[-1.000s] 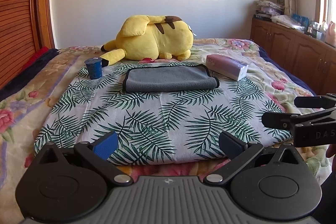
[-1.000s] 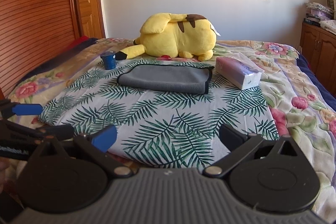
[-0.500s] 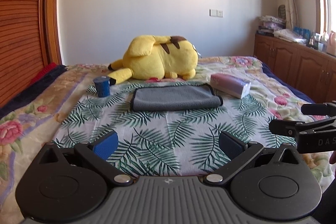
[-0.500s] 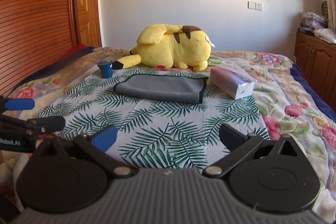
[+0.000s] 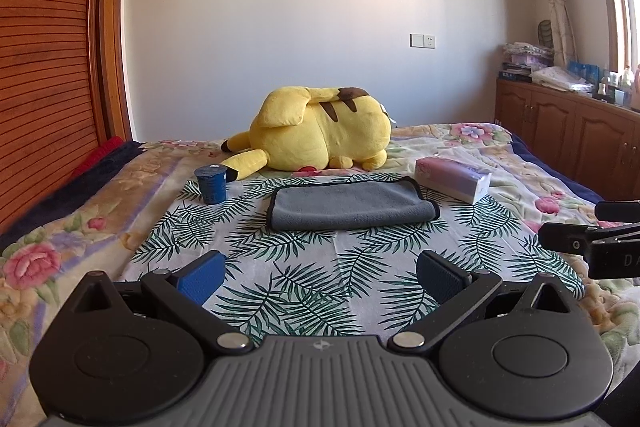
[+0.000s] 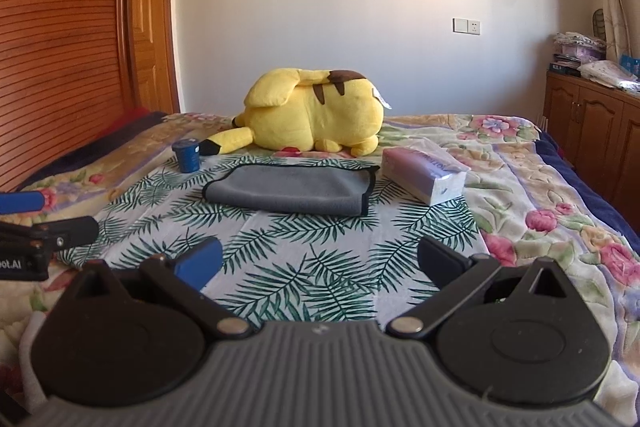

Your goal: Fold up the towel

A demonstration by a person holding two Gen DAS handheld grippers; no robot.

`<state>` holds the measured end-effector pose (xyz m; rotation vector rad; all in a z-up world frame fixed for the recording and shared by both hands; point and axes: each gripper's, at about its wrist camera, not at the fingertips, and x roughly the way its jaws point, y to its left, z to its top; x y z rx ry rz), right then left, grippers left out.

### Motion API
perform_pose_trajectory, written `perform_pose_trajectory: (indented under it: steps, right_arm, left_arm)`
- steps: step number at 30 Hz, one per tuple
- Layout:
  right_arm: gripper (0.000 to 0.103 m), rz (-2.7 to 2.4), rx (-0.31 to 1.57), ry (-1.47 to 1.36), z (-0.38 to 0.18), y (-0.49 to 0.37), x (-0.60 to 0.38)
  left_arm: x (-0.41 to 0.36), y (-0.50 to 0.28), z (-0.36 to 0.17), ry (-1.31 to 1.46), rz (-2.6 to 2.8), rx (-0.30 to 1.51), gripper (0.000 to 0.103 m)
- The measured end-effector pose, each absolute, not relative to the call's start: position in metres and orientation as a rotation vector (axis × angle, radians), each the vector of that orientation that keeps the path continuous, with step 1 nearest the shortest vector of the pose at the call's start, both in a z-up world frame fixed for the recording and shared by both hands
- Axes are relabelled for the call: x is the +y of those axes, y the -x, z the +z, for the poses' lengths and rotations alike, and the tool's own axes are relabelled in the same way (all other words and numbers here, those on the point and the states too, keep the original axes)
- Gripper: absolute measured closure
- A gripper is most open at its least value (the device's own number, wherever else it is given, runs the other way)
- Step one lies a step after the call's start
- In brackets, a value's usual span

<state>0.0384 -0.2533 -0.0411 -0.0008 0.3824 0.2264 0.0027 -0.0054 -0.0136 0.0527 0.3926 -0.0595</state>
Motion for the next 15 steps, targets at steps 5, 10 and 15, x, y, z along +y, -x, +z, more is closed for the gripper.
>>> perform_pose_trajectory:
  steps: [5,10,15]
  right_arm:
    - [0.000,0.213,0.367,-0.011,-0.0410,-0.0377,-0.2557]
    - [0.000,0.203,0.354,-0.007,-0.0402,-0.0370,-0.2555]
    - [0.000,0.194,0.337,-0.014,-0.0390,-0.0352,-0.2571]
  left_arm:
    - [-0.0036,-0.0008,-0.0128,-0.062,-0.049,0.377,0.016]
    - [-0.0049,0.0020,-0.0113,-0.073,-0.048,0.356,0.016]
    - [-0.0042,0.0039,-0.0097,-0.066,-0.046,0.344,0.016]
